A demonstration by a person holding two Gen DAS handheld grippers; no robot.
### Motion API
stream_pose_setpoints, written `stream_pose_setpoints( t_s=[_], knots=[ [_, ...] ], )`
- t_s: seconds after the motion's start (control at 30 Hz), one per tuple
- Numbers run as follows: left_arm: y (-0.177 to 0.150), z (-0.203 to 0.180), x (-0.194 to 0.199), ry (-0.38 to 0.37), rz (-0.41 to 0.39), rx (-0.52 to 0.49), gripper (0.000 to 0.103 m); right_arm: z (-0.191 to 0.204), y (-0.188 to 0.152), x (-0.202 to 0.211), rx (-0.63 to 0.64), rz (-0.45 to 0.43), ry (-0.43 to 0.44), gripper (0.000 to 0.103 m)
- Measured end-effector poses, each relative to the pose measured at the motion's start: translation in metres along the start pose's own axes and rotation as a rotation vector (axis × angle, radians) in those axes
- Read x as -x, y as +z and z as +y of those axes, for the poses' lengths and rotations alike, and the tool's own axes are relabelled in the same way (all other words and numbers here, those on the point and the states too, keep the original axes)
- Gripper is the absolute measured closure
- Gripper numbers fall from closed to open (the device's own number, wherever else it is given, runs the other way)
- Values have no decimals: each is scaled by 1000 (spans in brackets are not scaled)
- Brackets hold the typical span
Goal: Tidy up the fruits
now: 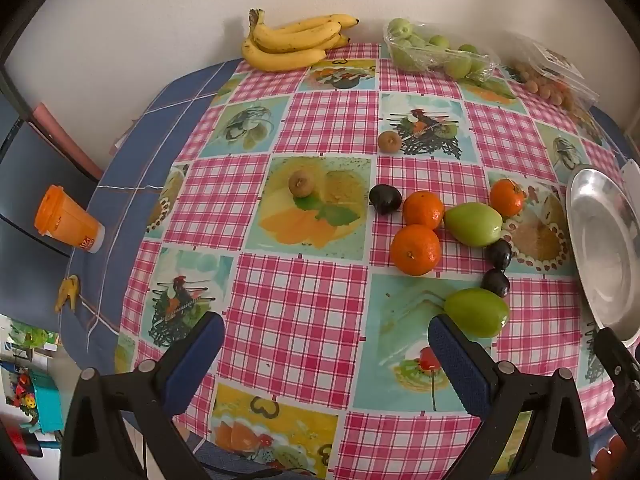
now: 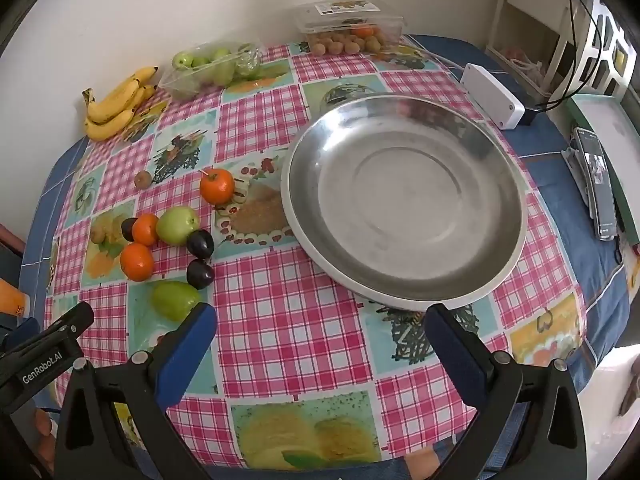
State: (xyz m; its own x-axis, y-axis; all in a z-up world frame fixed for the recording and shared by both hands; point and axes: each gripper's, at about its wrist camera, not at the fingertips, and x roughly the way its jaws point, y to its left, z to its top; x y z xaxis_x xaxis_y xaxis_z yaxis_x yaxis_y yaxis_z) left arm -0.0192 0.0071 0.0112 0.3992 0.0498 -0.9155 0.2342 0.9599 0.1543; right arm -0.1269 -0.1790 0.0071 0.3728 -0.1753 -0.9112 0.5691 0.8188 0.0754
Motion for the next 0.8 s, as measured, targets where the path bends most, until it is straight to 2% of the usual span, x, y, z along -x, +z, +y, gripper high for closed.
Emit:
stream_pose_setpoints(
  t_s=[0.8],
  knots=[
    [0, -1, 0, -4, 1, 1, 0, 1, 1, 2, 9, -2, -4, 0]
  ],
)
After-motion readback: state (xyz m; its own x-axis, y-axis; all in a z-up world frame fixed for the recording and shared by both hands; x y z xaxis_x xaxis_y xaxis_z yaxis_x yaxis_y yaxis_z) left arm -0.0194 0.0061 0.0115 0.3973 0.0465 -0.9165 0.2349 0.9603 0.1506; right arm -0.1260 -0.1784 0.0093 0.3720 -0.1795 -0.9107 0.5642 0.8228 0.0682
